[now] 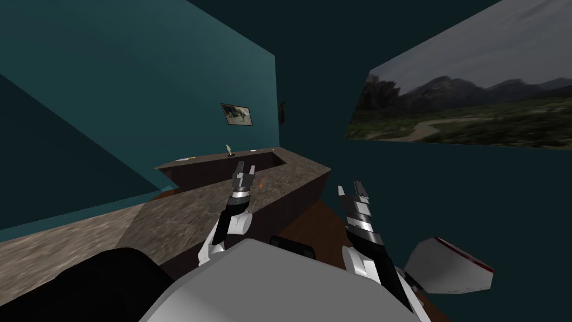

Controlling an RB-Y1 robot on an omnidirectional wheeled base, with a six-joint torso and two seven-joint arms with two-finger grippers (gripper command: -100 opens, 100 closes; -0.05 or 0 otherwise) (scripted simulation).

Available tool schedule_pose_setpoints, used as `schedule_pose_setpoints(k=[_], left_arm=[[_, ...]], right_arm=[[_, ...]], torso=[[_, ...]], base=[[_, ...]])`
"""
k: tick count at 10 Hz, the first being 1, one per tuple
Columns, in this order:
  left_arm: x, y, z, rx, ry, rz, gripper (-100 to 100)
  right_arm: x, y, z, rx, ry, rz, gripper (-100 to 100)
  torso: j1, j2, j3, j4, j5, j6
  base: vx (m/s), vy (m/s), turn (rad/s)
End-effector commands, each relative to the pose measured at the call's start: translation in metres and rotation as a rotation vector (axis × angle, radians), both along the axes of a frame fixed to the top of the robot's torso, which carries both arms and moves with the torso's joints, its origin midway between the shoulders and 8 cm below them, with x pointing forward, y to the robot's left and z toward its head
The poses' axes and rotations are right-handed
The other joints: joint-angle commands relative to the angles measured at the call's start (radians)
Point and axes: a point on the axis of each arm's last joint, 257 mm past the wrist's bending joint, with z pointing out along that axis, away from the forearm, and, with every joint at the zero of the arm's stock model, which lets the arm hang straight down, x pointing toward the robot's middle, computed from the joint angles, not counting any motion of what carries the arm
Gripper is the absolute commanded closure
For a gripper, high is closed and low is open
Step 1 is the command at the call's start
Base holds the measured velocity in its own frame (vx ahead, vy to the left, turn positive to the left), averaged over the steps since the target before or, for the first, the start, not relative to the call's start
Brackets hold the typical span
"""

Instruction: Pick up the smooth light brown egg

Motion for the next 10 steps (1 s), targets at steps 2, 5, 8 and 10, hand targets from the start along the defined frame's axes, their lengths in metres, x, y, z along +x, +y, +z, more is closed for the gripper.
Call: schedule_pose_setpoints(k=[2,5,8,10], left_arm=[[0.008,0.000,-0.006,0.033,0.041,-0.018,-100],[0.020,0.004,-0.019,0.061,0.107,-0.036,-100],[0.037,0.010,-0.037,0.090,0.200,-0.056,-100],[0.048,0.015,-0.050,0.111,0.266,-0.069,-100]], right_arm=[[0.000,0.000,0.000,0.000,0.000,0.000,0],[0.000,0.000,0.000,0.000,0.000,0.000,0],[0.000,0.000,0.000,0.000,0.000,0.000,0],[0.000,0.000,0.000,0.000,0.000,0.000,0]], torso=[[-0.001,0.003,0.002,0.001,0.000,0.000],[-0.001,0.009,0.005,0.002,0.000,0.000],[-0.001,0.012,0.007,0.003,0.000,0.000],[0.001,0.011,0.006,0.002,0.000,0.000]], base=[[-0.083,-0.019,0.000],[-0.142,-0.014,-0.011],[-0.178,-0.012,-0.031],[-0.153,0.011,-0.059]])
